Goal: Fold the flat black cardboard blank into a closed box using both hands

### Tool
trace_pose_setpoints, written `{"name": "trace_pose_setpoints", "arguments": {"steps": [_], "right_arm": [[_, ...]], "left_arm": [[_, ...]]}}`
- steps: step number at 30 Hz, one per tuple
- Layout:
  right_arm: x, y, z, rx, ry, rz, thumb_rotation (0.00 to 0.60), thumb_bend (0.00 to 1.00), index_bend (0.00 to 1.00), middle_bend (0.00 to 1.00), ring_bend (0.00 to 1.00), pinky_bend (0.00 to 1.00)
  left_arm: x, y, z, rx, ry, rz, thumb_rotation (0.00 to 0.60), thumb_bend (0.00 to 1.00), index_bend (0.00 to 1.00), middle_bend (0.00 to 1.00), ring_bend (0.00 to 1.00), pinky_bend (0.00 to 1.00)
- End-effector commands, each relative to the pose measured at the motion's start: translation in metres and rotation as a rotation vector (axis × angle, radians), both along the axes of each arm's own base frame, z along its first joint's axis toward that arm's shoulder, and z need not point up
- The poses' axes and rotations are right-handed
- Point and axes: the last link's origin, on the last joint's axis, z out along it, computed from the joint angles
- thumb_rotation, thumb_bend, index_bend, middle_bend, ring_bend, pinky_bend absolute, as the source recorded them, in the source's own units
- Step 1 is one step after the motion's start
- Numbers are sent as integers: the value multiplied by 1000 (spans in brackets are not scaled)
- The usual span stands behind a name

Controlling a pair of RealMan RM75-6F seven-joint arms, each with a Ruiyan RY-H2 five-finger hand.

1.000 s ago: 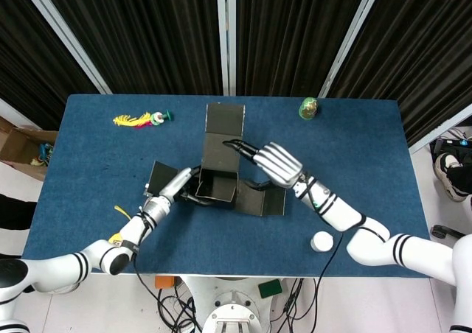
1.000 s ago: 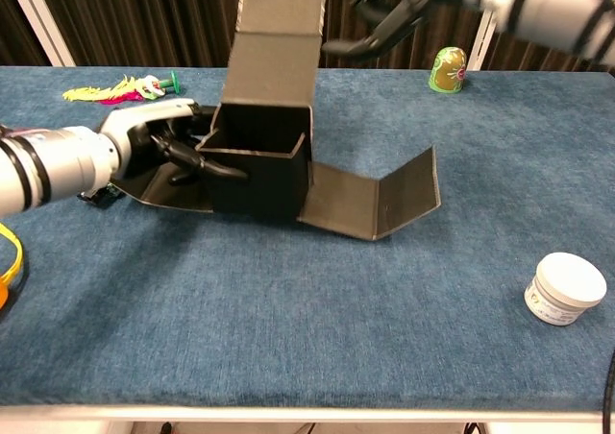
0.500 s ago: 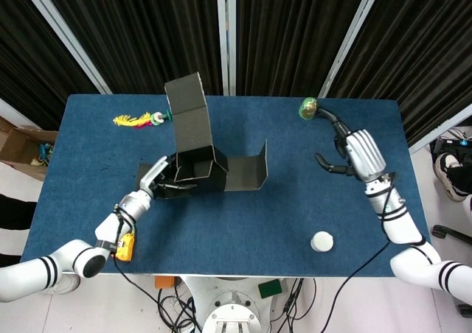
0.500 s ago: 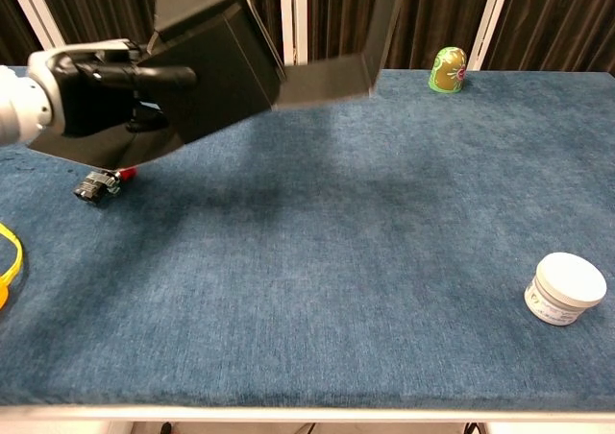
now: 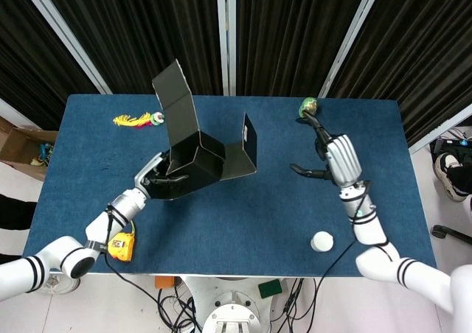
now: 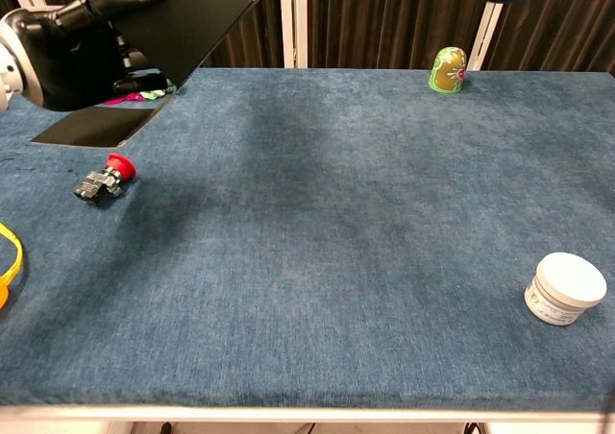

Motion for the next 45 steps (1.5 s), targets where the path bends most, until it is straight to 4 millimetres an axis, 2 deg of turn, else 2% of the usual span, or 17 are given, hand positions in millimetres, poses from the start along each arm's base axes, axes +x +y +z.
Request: {"name": "trace_pose_setpoints", "arguments": {"steps": [1,7,12,19,24,26,30,32,36,45], "right_arm": [[36,-7,-16,-74,-15,59,600,0,95,267,856,908],[69,-15,-31,-120,18,116,600,0,100,281,858,910],[92,-19,-35,-158,65,166,600,0,100,281,858,910],[112,-17,-34,-181,186,225,600,0,105,255,857,910],[118,-10,-37,-178,332,272,600,0,105,237,853,904],[120,-8,-39,-200,408,299,600,0,153,254,854,904],[121,-3,-49,-212,514,336,600,0,352,348,855,904],[122,-1,-56,-214,551,357,600,0,405,390,856,904],[121,3,-70,-204,601,383,600,0,472,460,859,905],[108,10,-102,-194,681,435,600,1,591,510,877,925]], "left_arm": [[2,0,0,-6,3,-5,600,11,309,342,615,894],[5,0,-3,-25,20,-20,600,10,310,342,615,894],[4,-1,-6,-31,55,-46,600,11,310,341,615,894],[0,-1,-7,-4,142,-101,600,11,309,339,615,894],[-5,1,-9,11,213,-130,600,11,309,339,615,894],[-6,1,-11,14,247,-148,600,11,309,339,615,894],[-7,1,-17,16,313,-186,599,11,309,336,615,894],[-7,0,-21,17,334,-197,599,11,309,333,615,894],[-8,0,-27,17,372,-216,600,11,309,327,615,894],[-21,1,-48,76,521,-287,599,11,309,312,612,894]]}}
